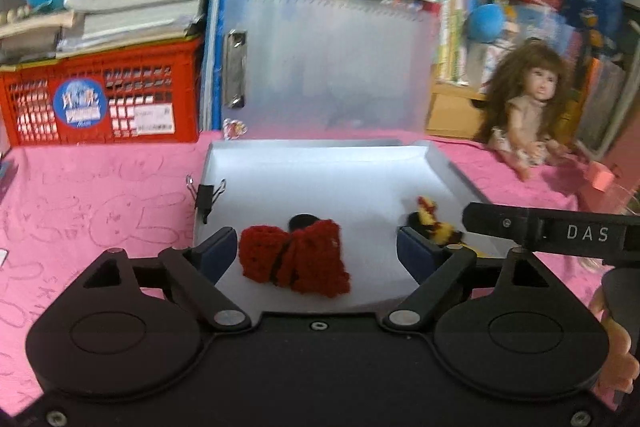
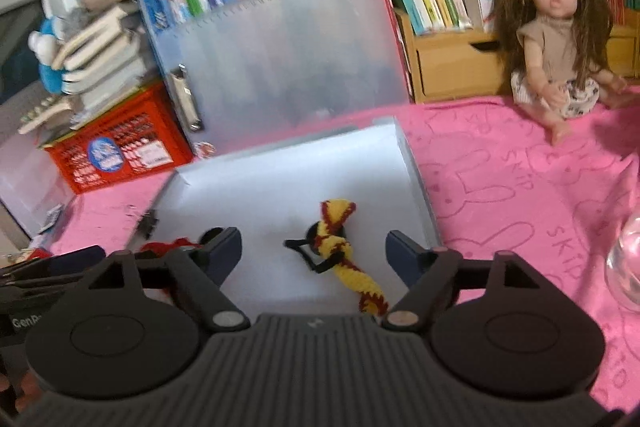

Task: Organize objects
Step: 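Open both tools to release the bow and snake inside the box, then move the left tool to the green checked cloth while the right tool approaches the white fluffy ball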

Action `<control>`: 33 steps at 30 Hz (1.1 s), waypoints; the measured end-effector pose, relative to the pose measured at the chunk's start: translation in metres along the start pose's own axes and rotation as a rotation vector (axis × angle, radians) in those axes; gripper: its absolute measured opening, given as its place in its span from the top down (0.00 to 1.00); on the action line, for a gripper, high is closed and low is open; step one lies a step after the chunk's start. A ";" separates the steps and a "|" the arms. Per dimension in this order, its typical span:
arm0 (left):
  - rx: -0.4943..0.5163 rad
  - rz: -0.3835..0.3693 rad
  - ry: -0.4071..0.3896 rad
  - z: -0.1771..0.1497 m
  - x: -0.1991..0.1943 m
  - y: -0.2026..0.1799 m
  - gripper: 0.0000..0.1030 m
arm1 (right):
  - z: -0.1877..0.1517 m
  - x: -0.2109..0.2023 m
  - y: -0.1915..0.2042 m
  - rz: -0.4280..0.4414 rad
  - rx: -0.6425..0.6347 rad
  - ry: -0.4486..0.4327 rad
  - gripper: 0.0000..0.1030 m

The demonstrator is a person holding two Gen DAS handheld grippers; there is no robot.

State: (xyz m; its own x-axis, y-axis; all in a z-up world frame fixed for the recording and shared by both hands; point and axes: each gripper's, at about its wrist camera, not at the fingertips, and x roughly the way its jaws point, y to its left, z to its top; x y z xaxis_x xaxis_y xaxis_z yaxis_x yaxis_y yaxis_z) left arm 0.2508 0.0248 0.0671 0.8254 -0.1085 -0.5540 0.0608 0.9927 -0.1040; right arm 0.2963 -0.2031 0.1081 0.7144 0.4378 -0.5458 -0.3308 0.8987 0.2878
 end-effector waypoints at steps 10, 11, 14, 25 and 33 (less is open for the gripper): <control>0.052 -0.041 -0.056 -0.018 -0.052 -0.009 0.14 | -0.019 -0.050 0.015 0.010 -0.059 -0.084 0.11; 0.060 -0.043 -0.060 -0.020 -0.056 -0.010 0.14 | -0.021 -0.054 0.015 0.009 -0.065 -0.090 0.11; 0.082 -0.054 -0.073 -0.027 -0.068 -0.013 0.12 | -0.026 -0.065 0.018 0.007 -0.082 -0.109 0.10; 0.098 -0.068 -0.114 -0.055 -0.105 -0.008 0.11 | -0.052 -0.096 0.027 0.015 -0.121 -0.147 0.08; 0.080 -0.053 -0.123 -0.076 -0.120 0.001 0.11 | -0.074 -0.112 0.026 0.005 -0.132 -0.149 0.07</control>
State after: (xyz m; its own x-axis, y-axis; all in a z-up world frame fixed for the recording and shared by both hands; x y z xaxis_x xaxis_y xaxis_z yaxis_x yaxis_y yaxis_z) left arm 0.1091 0.0349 0.0712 0.8823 -0.1586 -0.4432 0.1464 0.9873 -0.0619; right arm 0.1623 -0.2263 0.1185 0.7929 0.4426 -0.4189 -0.4055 0.8963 0.1795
